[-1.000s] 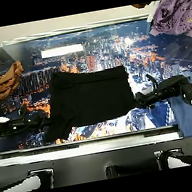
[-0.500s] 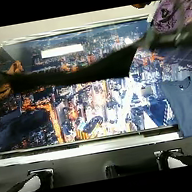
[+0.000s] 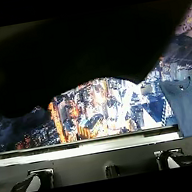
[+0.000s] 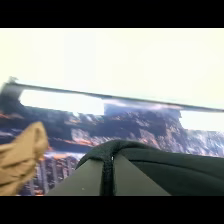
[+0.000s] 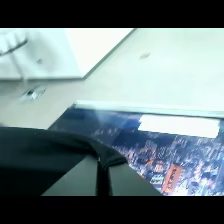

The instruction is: Fold the clothes and pants, and hang the long-sleeved shirts on hangers.

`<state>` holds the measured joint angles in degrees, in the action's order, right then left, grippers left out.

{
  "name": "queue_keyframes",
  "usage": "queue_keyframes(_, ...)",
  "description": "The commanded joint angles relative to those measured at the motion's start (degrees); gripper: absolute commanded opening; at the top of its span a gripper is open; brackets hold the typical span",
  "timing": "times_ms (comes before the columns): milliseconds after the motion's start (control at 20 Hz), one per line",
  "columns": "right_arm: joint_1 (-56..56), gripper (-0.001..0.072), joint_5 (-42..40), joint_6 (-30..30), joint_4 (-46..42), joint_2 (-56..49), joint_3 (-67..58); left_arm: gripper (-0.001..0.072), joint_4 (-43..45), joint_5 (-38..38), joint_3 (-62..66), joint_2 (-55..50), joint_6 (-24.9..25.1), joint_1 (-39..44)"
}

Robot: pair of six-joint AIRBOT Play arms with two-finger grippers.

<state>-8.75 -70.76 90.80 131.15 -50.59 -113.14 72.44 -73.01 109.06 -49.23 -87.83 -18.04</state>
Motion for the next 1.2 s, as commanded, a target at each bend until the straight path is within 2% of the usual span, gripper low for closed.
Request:
queue_keyframes(0,0.02,0.0026,-1.16,-4.79,-6.95,1.36,-0.76,0.0018,2.36,-2.21,0.48,1.36,-2.03,0.04)
queue_keyframes(200,0.02,0.0027,-4.79,-5.79,-7.39,-10.29,0.81,0.0018,-5.75,-2.29,-4.74,-8.00,3.48,0.87)
queue_keyframes(350,0.02,0.0027,-7.21,-4.92,-7.37,-23.43,2.73,0.0018,-5.73,-1.92,-9.51,-19.93,7.06,4.68)
queue_keyframes(500,0.26,0.0027,-8.02,-3.37,-7.10,-38.32,2.82,0.0018,-5.16,1.42,-12.24,-34.67,6.86,7.82)
queue_keyframes(700,2.40,0.0028,-2.73,-2.27,-6.29,-55.95,2.80,0.0018,-5.16,7.23,-12.17,-51.12,6.23,11.80)
queue_keyframes(900,5.31,0.0029,1.86,-2.27,-5.57,-64.89,2.80,0.0019,-5.42,8.94,-12.17,-58.23,6.21,13.84)
queue_keyframes(1050,6.49,0.0030,3.67,-2.10,-5.70,-65.99,2.78,0.0032,-5.40,8.79,-11.93,-58.42,6.08,13.57)
queue_keyframes(1100,6.56,0.0048,3.21,-2.12,-5.35,-65.77,2.60,0.0156,-5.38,8.15,-11.28,-58.16,5.05,13.09)
queue_keyframes(1150,6.29,0.0149,1.73,-2.05,-5.14,-65.11,2.49,0.0444,-5.38,6.84,-10.23,-57.68,4.24,12.13)
